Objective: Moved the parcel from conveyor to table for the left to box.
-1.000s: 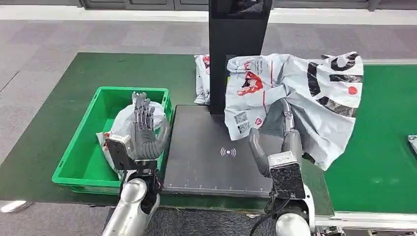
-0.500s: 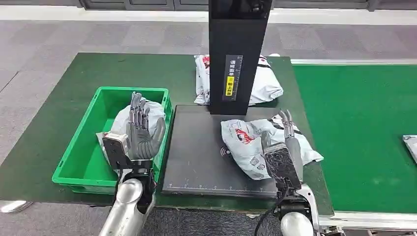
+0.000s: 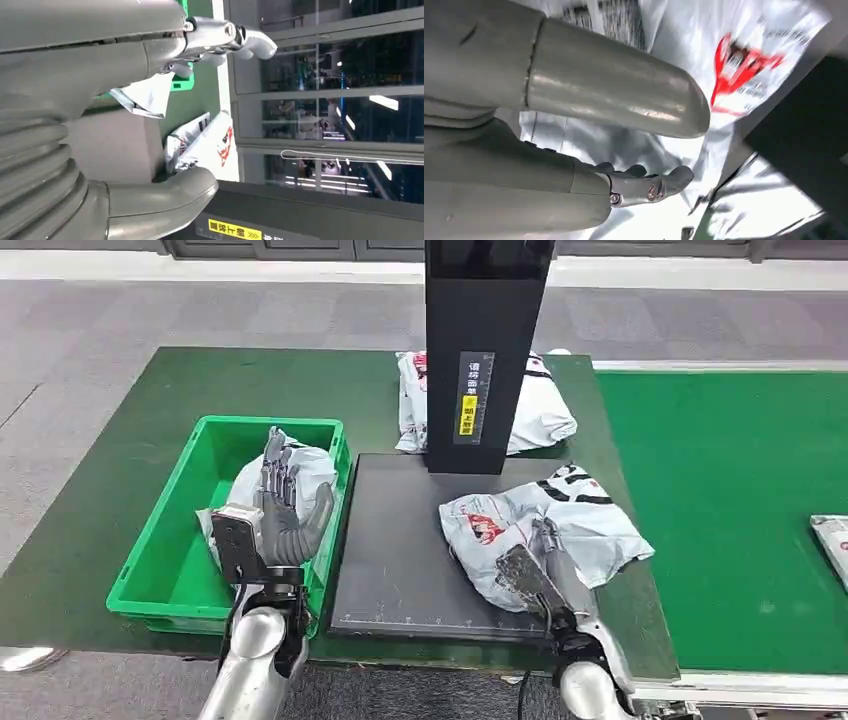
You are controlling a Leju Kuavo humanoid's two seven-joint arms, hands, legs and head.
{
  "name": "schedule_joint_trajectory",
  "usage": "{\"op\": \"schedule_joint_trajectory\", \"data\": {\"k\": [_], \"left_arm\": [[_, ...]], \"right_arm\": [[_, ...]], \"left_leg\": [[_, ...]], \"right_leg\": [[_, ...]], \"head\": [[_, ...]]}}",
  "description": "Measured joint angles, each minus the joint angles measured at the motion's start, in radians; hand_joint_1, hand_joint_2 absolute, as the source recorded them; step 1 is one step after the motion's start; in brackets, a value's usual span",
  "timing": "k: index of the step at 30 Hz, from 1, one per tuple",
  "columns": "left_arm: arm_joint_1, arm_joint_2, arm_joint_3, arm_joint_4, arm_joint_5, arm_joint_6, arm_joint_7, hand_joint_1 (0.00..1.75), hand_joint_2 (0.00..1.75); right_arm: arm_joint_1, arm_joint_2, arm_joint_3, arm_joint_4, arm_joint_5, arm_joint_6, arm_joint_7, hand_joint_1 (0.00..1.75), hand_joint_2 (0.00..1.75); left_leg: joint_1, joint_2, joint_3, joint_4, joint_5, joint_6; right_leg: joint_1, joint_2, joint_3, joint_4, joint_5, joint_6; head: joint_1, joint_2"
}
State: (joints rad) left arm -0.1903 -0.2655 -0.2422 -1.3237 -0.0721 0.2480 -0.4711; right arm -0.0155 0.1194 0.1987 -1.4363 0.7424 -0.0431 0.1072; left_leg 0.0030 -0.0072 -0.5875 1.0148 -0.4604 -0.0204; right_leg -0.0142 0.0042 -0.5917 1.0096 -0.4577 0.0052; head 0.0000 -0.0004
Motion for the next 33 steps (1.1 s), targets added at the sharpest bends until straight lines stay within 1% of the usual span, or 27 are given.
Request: {"op": "schedule_joint_trajectory", "data": {"k": [4,8,10,13,16,18,20,22,25,28,33], "left_arm": [[0.001,0.0,0.002,-0.004,-0.006,-0.001,0.003,0.0,1.75],[0.01,0.0,0.002,-0.006,-0.053,0.0,0.012,0.0,1.75],[0.015,0.0,0.002,-0.01,-0.078,0.0,0.015,0.0,1.75],[0.016,0.0,0.003,-0.01,-0.105,-0.005,0.019,0.0,1.75],[0.016,-0.001,0.003,-0.01,-0.11,-0.012,0.021,0.0,1.75],[0.015,-0.003,0.003,-0.008,-0.117,-0.015,0.021,0.0,1.75],[0.011,-0.007,0.003,-0.004,-0.125,-0.02,0.022,0.0,1.75],[0.005,-0.013,0.003,0.001,-0.128,-0.024,0.024,0.0,1.75],[-0.004,-0.021,0.002,0.006,-0.13,-0.024,0.025,0.0,1.75],[-0.005,-0.022,0.002,0.006,-0.135,-0.019,0.032,0.0,1.75],[0.005,-0.019,0.002,-0.016,-0.137,-0.003,0.035,0.0,1.75]], "right_arm": [[0.001,0.0,0.0,0.0,-0.03,0.01,-0.025,0.0,0.0],[0.021,0.0,0.0,-0.021,-0.181,0.009,-0.179,0.0,0.0],[0.037,0.0,-0.001,-0.084,-0.294,-0.007,-0.252,0.0,0.0],[0.082,0.007,-0.031,-0.181,-0.424,-0.061,-0.28,0.0,0.0],[0.1,0.008,-0.053,-0.208,-0.454,-0.074,-0.283,0.0,0.0],[0.106,0.008,-0.056,-0.216,-0.459,-0.077,-0.263,0.0,0.0],[0.097,0.014,-0.056,-0.191,-0.465,-0.062,-0.236,0.0,0.0],[0.073,0.024,-0.056,-0.113,-0.474,-0.043,-0.226,0.0,0.0],[0.037,0.04,-0.056,0.0,-0.482,-0.028,-0.227,0.0,0.0],[-0.016,0.066,-0.053,0.145,-0.479,-0.038,-0.247,0.0,0.0],[-0.041,0.08,-0.042,0.202,-0.491,-0.05,-0.26,0.0,0.0]], "left_leg": [[0.0,0.0,0.0,0.0,0.0,0.0],[0.0,0.0,0.0,0.0,0.0,0.0],[0.0,0.0,0.0,0.0,0.0,0.0],[0.0,-0.001,0.0,0.0,0.0,0.0],[0.0,0.001,0.0,0.0,-0.001,0.0],[0.0,0.001,0.0,0.0,-0.001,0.0],[0.0,0.001,0.0,0.0,-0.001,0.0],[0.0,0.001,0.0,0.0,-0.001,0.0],[0.0,0.001,0.001,0.0,0.0,0.0],[0.0,0.001,0.001,0.0,0.001,-0.001],[0.0,0.0,0.0,0.0,0.0,-0.001]], "right_leg": [[0.0,0.0,0.0,0.0,0.0,0.0],[0.0,0.0,0.0,0.0,0.0,0.0],[0.0,0.0,0.0,0.0,0.0,0.0],[0.0,0.0,0.0,0.0,-0.001,0.0],[0.0,0.001,0.0,0.0,0.0,0.0],[0.0,0.001,0.0,0.0,0.0,0.0],[0.0,0.001,0.0,0.0,0.0,0.0],[0.0,0.001,0.0,0.0,0.0,0.0],[0.0,0.001,0.0,0.0,0.0,0.0],[0.0,0.001,0.0,0.0,0.0,0.0],[0.0,0.0,0.0,0.0,0.0,-0.001]], "head": [[0.0,0.0],[0.0,0.0],[0.0,0.0],[0.0,0.0],[0.0,0.0],[0.0,0.0],[0.0,0.0],[0.0,0.0],[0.0,0.0],[0.0,0.0],[0.0,0.0]]}}
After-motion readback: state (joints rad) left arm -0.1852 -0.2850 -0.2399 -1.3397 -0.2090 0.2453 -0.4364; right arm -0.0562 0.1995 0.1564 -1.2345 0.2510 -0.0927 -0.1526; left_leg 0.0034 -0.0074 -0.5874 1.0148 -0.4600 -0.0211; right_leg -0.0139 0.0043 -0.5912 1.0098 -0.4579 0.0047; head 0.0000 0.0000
